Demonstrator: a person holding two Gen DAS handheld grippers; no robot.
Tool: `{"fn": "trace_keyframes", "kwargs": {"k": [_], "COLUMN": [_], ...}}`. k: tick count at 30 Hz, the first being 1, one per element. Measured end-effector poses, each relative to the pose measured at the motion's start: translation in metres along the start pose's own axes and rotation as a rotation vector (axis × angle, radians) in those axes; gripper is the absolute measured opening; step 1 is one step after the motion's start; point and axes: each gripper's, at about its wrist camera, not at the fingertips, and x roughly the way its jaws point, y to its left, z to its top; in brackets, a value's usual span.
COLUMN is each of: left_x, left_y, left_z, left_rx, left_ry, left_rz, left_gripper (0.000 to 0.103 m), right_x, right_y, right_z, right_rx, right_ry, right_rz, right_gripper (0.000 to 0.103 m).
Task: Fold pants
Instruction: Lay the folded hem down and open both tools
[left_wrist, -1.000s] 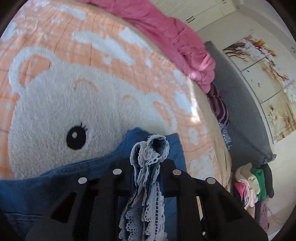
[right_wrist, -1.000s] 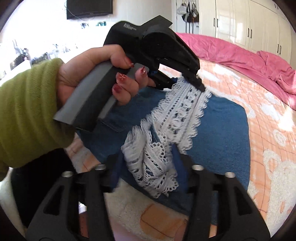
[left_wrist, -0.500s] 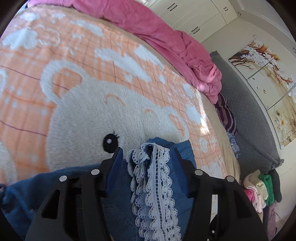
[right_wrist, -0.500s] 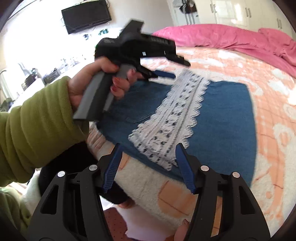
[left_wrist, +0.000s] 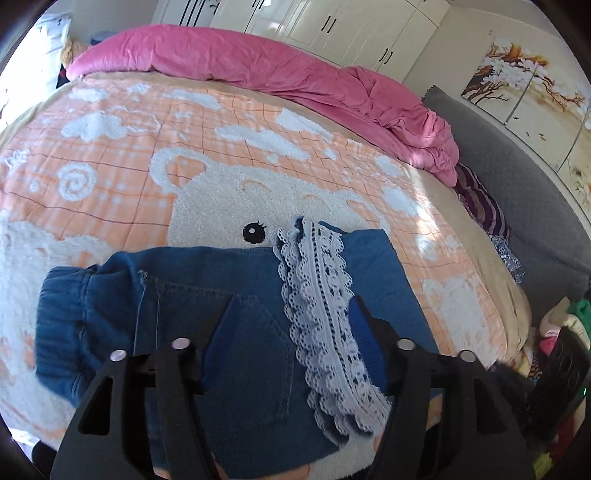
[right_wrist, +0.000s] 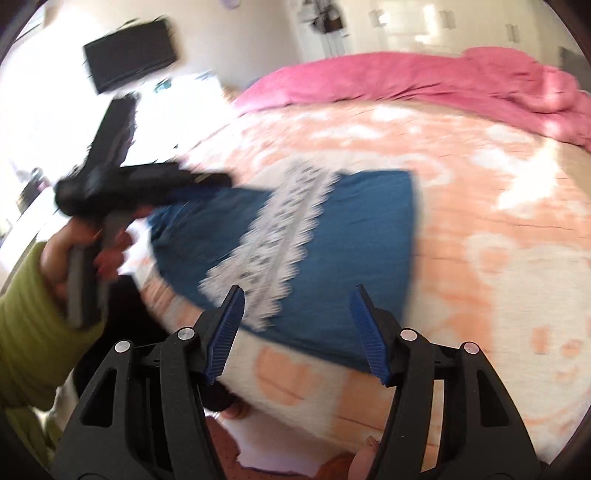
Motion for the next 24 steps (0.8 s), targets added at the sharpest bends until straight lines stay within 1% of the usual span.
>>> {"fn": "trace_keyframes", "kwargs": {"k": [3,8,9,11,14,16,18,19,20,21,24], "left_x": [-0.013,-0.027,-0.03,-0.033,-0.034,-0.031,-0.026,-0.023,-0.019,-0.014,-0.001], "left_y": [-0.008,-0.019,-0.021,-0.023,-0.028,-0.037,-0.043,-0.046,-0.049,-0.052,-0.053], "left_z": [-0.009,-0.028,-0.031,-0.037,-0.048,-0.055,-0.06,-0.062,-0.065,-0.067,-0.074], "left_rx": [0.019,0.068,0.075,0.083,0.076,0.088,0.093,0.097,0.105,0.12,0.145], "left_ry": [-0.012,-0.005,-0.008,-0.011,0.004,0.018,0.022,0.031,0.042,0.052,0.084], "left_rz": [0.012,0.066,0.086,0.098,0.086,0.081,0.086,0.085,0.086,0.099,0.147], "left_gripper": [0.07,0.071,0.071,0.071,0.071,0.07,0.067,0.064,0.057,0.053,0.053], "right_x": [-0.013,-0.026,-0.028,-0.033,-0.029,-0.02,-0.004,0.006,0.013,0.023,0.05], "right_y": [-0.02,-0.043,-0.046,-0.047,-0.045,-0.042,-0.038,-0.036,-0.035,-0.034,-0.028], "right_z": [0.006,0.015,0.016,0.021,0.029,0.036,0.043,0.048,0.051,0.055,0.064], "right_rx": [0.046,0.105,0.109,0.103,0.075,0.061,0.049,0.041,0.037,0.035,0.005], "right_ry": [-0.042,-0.083,-0.089,-0.095,-0.09,-0.073,-0.049,-0.025,-0.011,0.01,0.062], "right_rz": [-0.046,-0.097,-0.1,-0.108,-0.111,-0.105,-0.085,-0.064,-0.047,-0.033,-0.018], "right_gripper": [0.053,0.056,0.056,0.057,0.058,0.058,0.058,0.058,0.058,0.058,0.058]}}
